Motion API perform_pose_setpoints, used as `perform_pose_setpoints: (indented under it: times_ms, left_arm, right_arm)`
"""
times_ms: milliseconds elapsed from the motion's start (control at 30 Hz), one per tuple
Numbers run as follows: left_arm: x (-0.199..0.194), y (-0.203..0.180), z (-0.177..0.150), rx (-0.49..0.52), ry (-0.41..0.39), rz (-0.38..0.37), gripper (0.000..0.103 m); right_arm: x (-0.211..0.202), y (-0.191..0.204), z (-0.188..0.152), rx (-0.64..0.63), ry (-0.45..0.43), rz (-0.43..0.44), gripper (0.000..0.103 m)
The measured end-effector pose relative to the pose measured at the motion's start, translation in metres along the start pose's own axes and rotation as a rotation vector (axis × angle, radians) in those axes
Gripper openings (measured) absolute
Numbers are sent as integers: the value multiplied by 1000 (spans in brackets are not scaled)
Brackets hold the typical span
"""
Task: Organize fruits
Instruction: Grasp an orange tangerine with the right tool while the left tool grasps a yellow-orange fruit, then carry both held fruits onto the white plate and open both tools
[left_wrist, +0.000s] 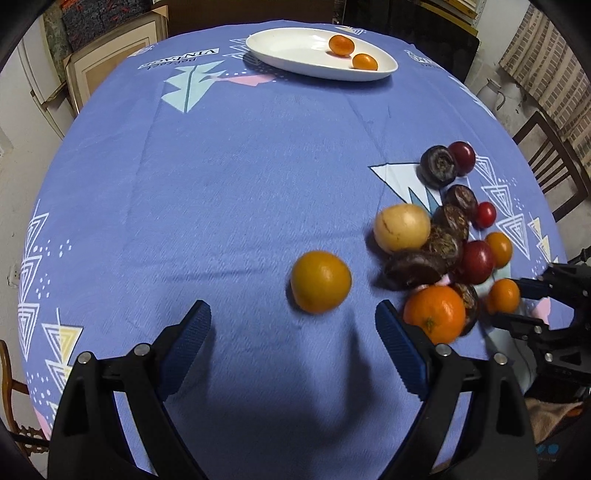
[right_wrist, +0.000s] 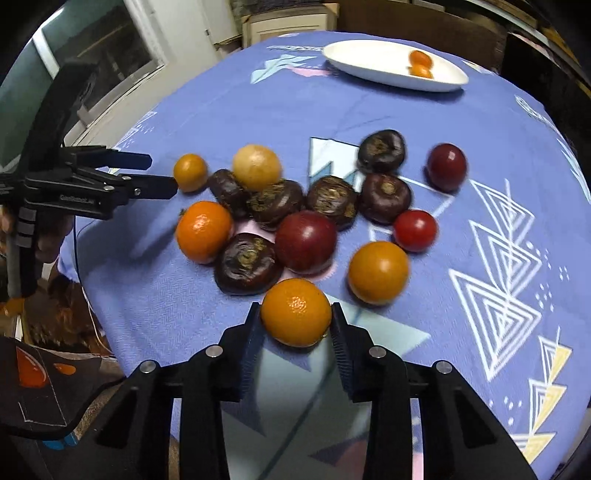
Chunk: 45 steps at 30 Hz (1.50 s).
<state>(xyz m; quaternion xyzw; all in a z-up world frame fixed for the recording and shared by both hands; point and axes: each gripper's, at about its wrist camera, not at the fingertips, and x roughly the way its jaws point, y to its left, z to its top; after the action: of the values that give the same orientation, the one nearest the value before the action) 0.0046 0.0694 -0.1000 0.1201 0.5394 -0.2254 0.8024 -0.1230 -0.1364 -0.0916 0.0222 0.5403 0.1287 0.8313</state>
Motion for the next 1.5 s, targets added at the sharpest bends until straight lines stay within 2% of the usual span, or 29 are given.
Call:
perform_pose_setpoints:
  times_ms: [167, 267, 333, 400, 500, 533, 833, 1067, 1400, 1500]
  left_arm:
    - [13, 0, 6, -12, 18, 5, 87]
    - [19, -4, 9, 0, 27, -3, 79]
    - [24, -7, 11, 9, 42, -12, 62]
    - [25, -10, 13, 20, 39, 0, 55]
    - [23, -10, 13, 22, 46, -32, 37]
    - [22, -10, 13, 20, 52, -42, 36]
    - [16, -15, 18, 17, 69, 17, 36]
    - [-4, -22, 39, 21, 17, 14, 36]
    - [-21, -33, 118, 50, -83, 2, 36]
    - [-18, -36, 149, 64, -107, 4, 36]
  right_arm:
    - [-4, -8, -3, 40, 0, 4, 37]
    - [-4, -11, -3, 60, 5, 16, 37]
    - [-4, -14, -3, 65, 8, 15, 37]
    - [-4, -16, -3, 71, 11, 17, 37]
    - [-5, -17, -2, 76, 8, 22, 37]
    - [-5, -18, -1, 79, 7, 25, 37]
    - [-1, -16, 3, 68, 24, 41, 37]
    - [-7, -20, 18, 79, -1, 72, 37]
    - [-32, -49, 100, 110, -149, 149, 37]
    - [-35, -62, 137, 91, -202, 128, 37]
